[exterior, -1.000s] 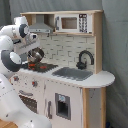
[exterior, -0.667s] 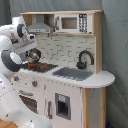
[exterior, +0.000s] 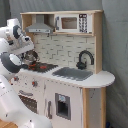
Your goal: Play with the kitchen
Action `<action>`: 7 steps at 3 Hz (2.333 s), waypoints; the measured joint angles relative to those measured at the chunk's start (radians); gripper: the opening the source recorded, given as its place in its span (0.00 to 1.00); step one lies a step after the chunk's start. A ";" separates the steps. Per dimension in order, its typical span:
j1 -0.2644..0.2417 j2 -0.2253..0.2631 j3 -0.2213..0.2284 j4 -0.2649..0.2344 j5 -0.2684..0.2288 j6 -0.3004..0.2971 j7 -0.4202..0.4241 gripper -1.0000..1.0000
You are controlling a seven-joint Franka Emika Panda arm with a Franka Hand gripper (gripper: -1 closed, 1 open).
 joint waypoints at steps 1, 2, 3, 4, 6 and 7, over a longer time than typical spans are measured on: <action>-0.068 -0.029 0.042 0.058 0.001 0.006 0.005 0.00; -0.133 -0.054 0.107 0.114 0.001 0.032 0.015 0.00; -0.195 -0.073 0.148 0.183 0.001 0.030 0.017 0.00; -0.235 -0.135 0.201 0.227 0.002 0.042 0.015 0.00; -0.237 -0.135 0.215 0.227 0.002 0.063 0.015 1.00; -0.267 -0.135 0.221 0.298 0.004 0.101 0.005 1.00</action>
